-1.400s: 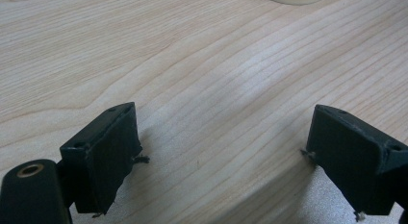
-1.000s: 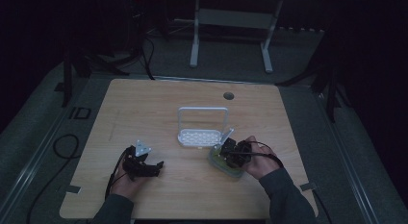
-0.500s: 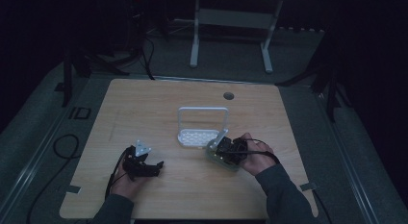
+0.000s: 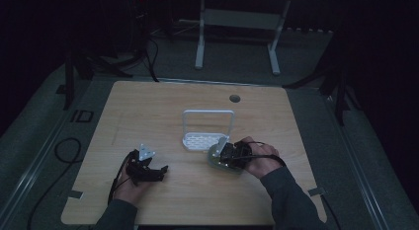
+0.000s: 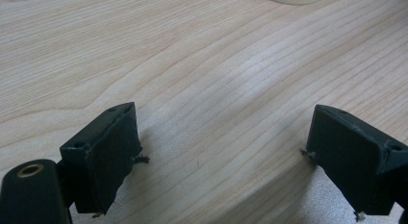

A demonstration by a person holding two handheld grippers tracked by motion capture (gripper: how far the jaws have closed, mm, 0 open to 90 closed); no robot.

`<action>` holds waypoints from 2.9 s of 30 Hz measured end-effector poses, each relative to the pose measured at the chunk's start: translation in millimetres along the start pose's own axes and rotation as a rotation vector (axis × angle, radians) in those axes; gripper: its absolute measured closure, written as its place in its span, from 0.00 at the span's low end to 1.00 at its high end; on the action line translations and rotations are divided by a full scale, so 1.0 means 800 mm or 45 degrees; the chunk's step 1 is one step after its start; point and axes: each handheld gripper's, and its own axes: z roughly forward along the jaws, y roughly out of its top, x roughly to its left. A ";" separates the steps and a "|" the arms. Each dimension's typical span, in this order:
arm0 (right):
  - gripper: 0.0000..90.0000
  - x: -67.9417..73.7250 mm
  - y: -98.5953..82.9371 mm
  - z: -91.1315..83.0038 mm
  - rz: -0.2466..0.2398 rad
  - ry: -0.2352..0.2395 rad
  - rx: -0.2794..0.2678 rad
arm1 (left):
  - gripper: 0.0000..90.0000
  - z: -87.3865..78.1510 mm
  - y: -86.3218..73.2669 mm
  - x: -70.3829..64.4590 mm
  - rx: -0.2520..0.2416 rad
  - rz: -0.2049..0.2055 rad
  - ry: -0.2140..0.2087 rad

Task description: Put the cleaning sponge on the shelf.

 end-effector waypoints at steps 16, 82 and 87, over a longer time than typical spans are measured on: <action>0.80 -0.004 0.006 -0.002 -0.091 -0.065 -0.073 | 0.12 0.000 0.000 0.000 -0.003 -0.003 0.000; 0.80 -0.027 0.049 0.000 -0.231 -0.152 -0.159 | 0.12 0.000 0.000 0.000 -0.001 0.001 0.002; 0.80 -0.029 0.053 0.000 -0.241 -0.151 -0.161 | 0.12 0.000 0.000 0.000 -0.002 0.001 0.002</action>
